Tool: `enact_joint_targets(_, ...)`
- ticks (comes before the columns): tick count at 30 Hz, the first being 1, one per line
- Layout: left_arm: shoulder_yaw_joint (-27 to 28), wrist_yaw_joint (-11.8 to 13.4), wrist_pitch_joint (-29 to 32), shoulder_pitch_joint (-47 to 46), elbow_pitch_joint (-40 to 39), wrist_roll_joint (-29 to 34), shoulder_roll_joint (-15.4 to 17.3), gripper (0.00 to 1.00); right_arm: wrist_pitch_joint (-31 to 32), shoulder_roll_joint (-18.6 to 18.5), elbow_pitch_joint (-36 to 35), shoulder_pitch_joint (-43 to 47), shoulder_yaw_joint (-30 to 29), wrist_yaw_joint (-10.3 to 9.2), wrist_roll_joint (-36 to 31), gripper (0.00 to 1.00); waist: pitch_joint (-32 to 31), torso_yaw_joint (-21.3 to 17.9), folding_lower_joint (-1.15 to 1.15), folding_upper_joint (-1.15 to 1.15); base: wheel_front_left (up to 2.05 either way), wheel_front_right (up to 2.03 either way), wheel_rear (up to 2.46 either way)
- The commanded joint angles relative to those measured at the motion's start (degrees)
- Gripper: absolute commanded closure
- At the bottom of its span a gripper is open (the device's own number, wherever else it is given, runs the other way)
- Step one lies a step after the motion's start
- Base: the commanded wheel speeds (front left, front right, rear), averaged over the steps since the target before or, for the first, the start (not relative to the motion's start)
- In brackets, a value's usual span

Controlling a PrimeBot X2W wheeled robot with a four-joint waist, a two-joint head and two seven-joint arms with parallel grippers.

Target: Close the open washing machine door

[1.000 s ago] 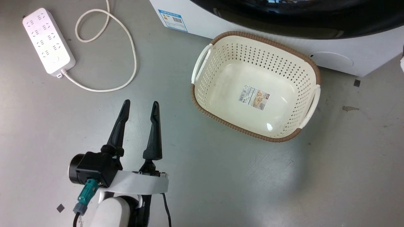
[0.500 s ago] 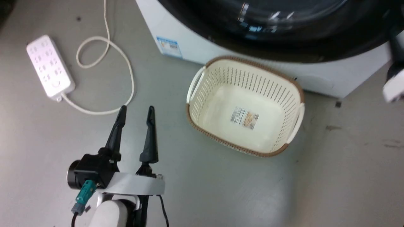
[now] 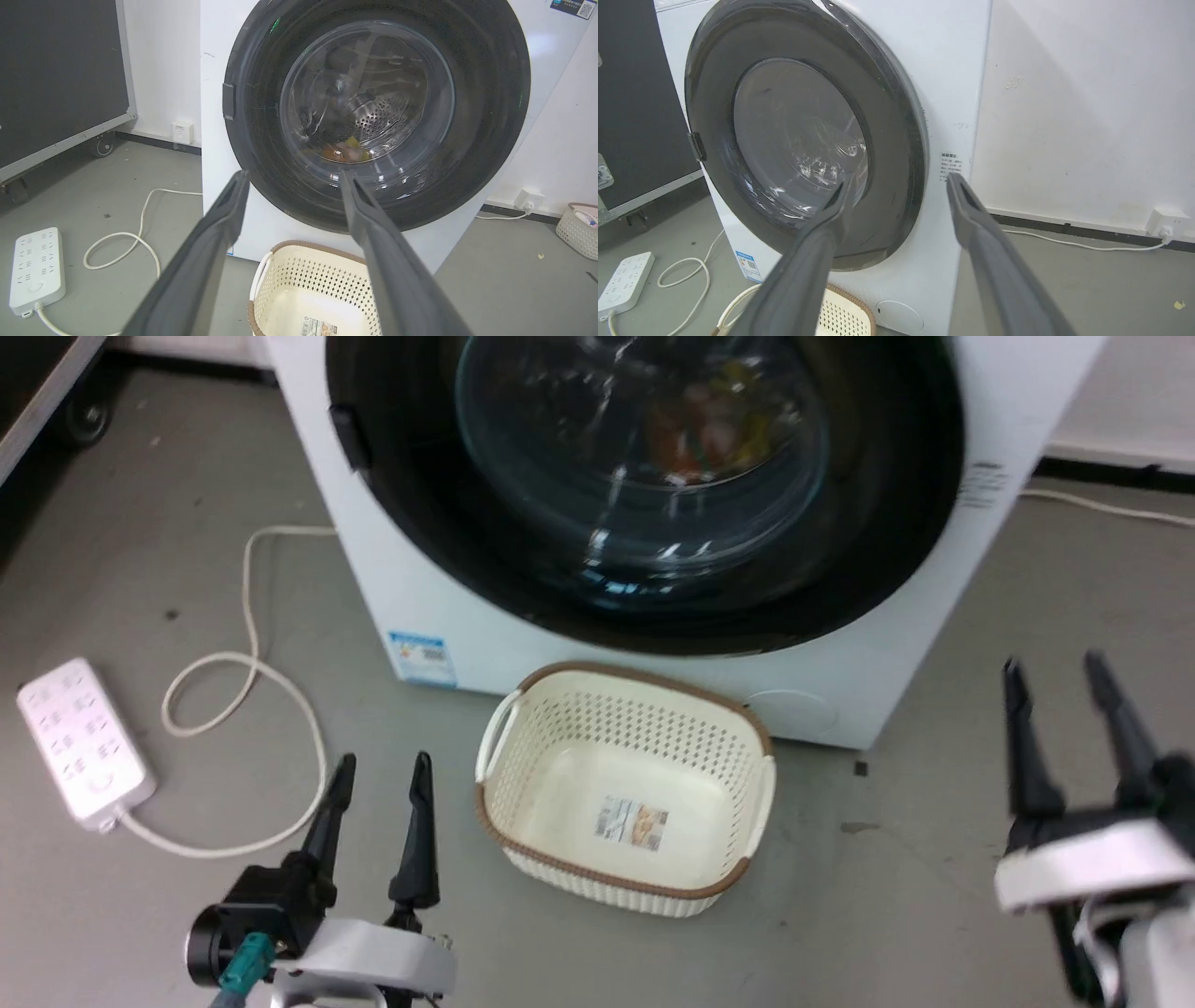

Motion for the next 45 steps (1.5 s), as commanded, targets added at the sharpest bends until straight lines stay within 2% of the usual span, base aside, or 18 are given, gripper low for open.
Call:
enact_joint_targets(1,-0.02,-0.53,-0.25,1.17,0.93,0.95,0.05,0.0,-0.24,1.8,-1.78,2.86,-0.52,-0.04,-0.89,0.0,-2.19,-1.89,0.02,0.0,0.0,0.0,0.0)
enact_joint_targets(8,0.15,-0.94,-0.25,2.4,2.61,2.43,0.12,0.0,-0.24,4.67,-6.09,10.0,-1.43,-0.04,-5.28,0.0,-4.13,-2.52,0.02,0.0,0.0,0.0,0.0)
enact_joint_targets(14,-0.09,-1.18,-0.25,3.27,3.35,3.49,0.11,0.0,-0.24,6.12,-4.88,14.19,-1.4,-0.04,-6.99,0.0,-4.9,-2.44,0.02,0.0,0.0,0.0,0.0)
enact_joint_targets(25,-0.66,-1.77,-0.25,3.31,4.39,3.88,0.08,0.0,-0.25,6.43,-3.4,14.81,-1.61,-0.04,-5.37,0.0,-5.21,-2.0,0.02,0.0,0.0,0.0,0.0)
enact_joint_targets(26,-0.62,-1.49,0.07,2.7,4.35,3.45,0.0,1.0,0.05,6.13,-3.48,14.37,-1.5,0.0,-5.44,1.0,-5.21,-2.01,0.02,0.0,0.0,0.0,0.0)
enact_joint_targets(45,-0.05,-0.9,1.97,2.75,3.39,4.56,-0.03,1.0,1.92,6.17,-4.07,14.1,-0.77,-0.01,-5.95,1.0,-5.31,-2.3,0.02,0.0,0.0,0.0,0.0)
